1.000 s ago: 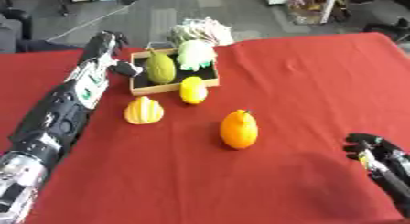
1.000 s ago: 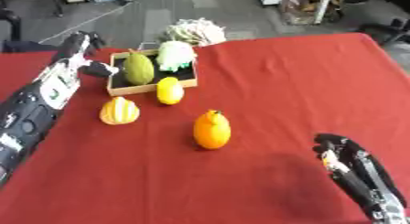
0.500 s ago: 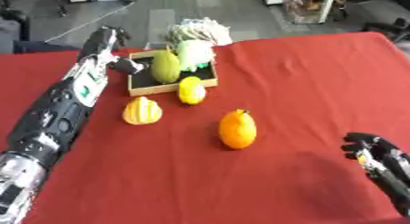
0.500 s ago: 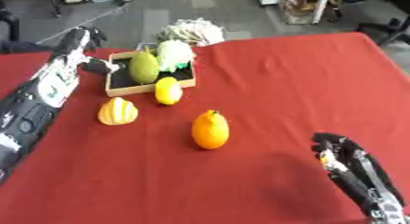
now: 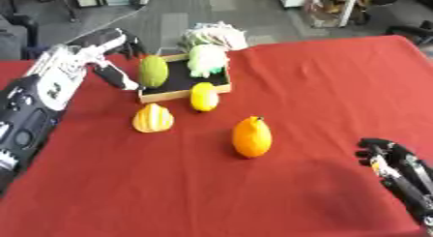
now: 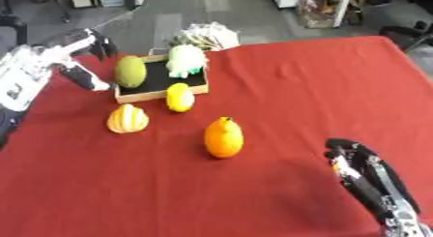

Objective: Pick up objects on the table and place them in the box.

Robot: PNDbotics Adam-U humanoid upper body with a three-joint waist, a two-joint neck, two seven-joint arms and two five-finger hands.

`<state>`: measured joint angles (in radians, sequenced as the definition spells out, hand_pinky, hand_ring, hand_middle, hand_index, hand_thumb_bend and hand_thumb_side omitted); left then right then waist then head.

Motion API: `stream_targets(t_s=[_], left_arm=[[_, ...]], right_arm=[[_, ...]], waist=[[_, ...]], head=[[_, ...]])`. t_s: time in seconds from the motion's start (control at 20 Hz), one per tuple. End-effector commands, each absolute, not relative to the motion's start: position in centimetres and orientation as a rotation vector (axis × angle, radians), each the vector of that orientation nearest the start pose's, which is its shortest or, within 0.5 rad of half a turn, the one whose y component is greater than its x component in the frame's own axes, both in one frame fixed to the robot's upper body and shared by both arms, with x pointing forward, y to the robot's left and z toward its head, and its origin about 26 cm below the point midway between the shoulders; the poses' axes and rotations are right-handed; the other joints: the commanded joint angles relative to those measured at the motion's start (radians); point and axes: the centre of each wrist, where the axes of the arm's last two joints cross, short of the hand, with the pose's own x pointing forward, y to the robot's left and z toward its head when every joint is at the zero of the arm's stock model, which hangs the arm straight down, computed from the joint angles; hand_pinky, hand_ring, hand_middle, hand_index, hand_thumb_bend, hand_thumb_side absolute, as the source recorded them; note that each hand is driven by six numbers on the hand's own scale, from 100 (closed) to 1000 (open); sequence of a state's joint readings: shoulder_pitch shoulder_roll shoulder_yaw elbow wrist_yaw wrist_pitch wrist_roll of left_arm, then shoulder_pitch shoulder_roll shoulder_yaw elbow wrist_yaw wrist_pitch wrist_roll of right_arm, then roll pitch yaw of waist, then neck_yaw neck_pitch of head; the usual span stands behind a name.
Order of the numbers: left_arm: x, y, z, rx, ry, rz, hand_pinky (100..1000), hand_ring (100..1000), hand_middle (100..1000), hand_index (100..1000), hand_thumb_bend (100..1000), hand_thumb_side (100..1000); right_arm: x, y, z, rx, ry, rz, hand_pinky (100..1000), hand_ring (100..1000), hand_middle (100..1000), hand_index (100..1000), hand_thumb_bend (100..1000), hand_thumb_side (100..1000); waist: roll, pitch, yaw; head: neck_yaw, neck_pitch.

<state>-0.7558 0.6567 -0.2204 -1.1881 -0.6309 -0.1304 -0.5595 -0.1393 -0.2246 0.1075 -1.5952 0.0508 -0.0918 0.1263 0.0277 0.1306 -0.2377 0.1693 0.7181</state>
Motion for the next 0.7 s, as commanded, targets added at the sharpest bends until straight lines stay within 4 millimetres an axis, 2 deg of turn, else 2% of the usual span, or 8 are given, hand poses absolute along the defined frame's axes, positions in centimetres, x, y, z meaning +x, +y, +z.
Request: stream_targets(t_s=[0.05, 0.4, 0.7], left_arm=[[42.0, 33.5, 22.6, 0.707, -1.223, -1.658, 784, 677, 664, 777, 581, 100], [42.3, 32.5, 19.2, 0.591, -1.062, -1.742, 792, 700, 699, 802, 590, 100], [42.9, 31.5, 17.4, 0.627, -1.057, -1.746, 794, 706, 710, 815, 599, 100]], right_arm=[[31.0, -26.0, 4.5, -0.035, -1.791, 0.465, 745, 742, 732, 778, 100, 515], [31.0, -25.9, 4.4, -0.029, -1.789, 0.469, 746, 743, 733, 778, 100, 512], [31.0, -25.8, 4.4, -0.027, -1.788, 0.467, 746, 743, 734, 778, 100, 512]], waist=[[0.012, -0.03, 0.004], [0.006, -0.033, 0.008], [0.003, -0.033, 0.005]], head=[[-0.007, 0.006], [-0.01, 0.012], [-0.01, 0.014]])
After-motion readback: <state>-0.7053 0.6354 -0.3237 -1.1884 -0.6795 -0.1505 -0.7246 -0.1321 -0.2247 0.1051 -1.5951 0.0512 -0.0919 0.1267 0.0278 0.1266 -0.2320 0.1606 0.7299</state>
